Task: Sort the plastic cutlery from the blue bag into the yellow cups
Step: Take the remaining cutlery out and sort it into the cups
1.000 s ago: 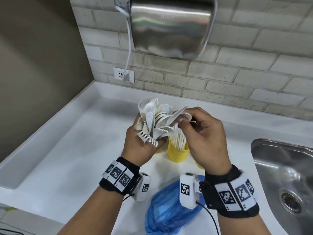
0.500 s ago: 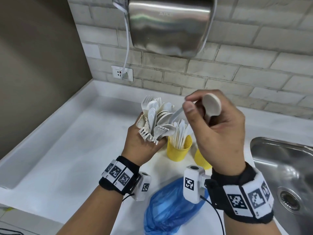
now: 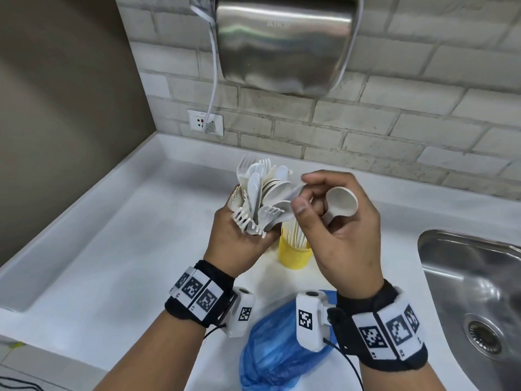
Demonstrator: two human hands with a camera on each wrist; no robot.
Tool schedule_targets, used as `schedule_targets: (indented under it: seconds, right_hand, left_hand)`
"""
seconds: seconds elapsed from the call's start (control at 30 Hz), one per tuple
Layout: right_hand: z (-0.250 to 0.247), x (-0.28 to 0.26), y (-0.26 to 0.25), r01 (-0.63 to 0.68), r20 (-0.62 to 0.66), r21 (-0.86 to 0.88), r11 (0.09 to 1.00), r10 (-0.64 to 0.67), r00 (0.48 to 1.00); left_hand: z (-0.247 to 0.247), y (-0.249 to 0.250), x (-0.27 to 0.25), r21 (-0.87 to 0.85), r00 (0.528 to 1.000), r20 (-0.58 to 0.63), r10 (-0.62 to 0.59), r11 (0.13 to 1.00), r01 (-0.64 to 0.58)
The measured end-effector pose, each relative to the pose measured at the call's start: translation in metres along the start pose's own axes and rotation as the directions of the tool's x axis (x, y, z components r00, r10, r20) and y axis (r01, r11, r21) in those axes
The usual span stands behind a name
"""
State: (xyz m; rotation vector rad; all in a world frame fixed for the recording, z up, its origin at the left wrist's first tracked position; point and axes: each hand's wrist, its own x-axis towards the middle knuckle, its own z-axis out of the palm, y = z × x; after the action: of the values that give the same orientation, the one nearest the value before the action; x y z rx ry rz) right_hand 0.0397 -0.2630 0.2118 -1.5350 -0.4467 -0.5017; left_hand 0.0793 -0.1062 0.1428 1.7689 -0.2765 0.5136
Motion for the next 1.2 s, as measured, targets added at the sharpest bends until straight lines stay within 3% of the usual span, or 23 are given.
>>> schedule_targets:
  seconds: [0.13,0.3,0.47,0.63,0.7,0.93,1.03,1.2]
  right_hand:
    - [0.000,-0.004,0.007,0.002,0.031,-0.063,0.998,0.000,1.000]
    - [-0.001,-0.002,0.015,0.116,0.021,-0.236,0.965,-0.115,0.993]
    - [0.006,-0.003,0.011,0.095,-0.123,-0.183,0.979,-0.119,0.985]
    - [0.005,0.004,0.004,-0.026,-0.246,-0.043,0.999,0.015,0.969]
    - [0.005,0.005,0.009,-0.085,-0.222,0.041,0.996,0.092,0.971]
    - [0.004,0.005,0.032,-0.254,-0.018,-0.037,0.966,0.254,0.967]
    - [0.007,0.005,0.037,-0.225,0.027,-0.074,0.972,0.227,0.974]
    - [0.012,0.006,0.035,-0.169,-0.089,-0.090,0.981,0.161,0.983]
  left_hand:
    - [0.000,0.000,-0.002,-0.048,0.999,-0.028,-0.032,0.998,0.030]
    - [0.002,0.000,-0.004,-0.052,0.999,-0.028,-0.033,0.998,0.031]
    - [0.003,-0.004,-0.005,-0.018,0.999,-0.001,-0.045,0.999,0.045]
    - [0.004,-0.006,-0.010,-0.057,0.996,0.002,-0.086,0.995,0.086]
    - [0.004,-0.005,-0.009,-0.031,0.997,0.009,-0.081,0.996,0.081]
    - [0.005,-0.001,-0.007,-0.005,0.996,0.018,-0.092,0.996,0.092]
    - [0.006,0.001,-0.007,0.007,0.994,0.017,-0.111,0.994,0.111]
    - [0.009,0.003,-0.008,-0.017,0.995,0.015,-0.096,0.995,0.097]
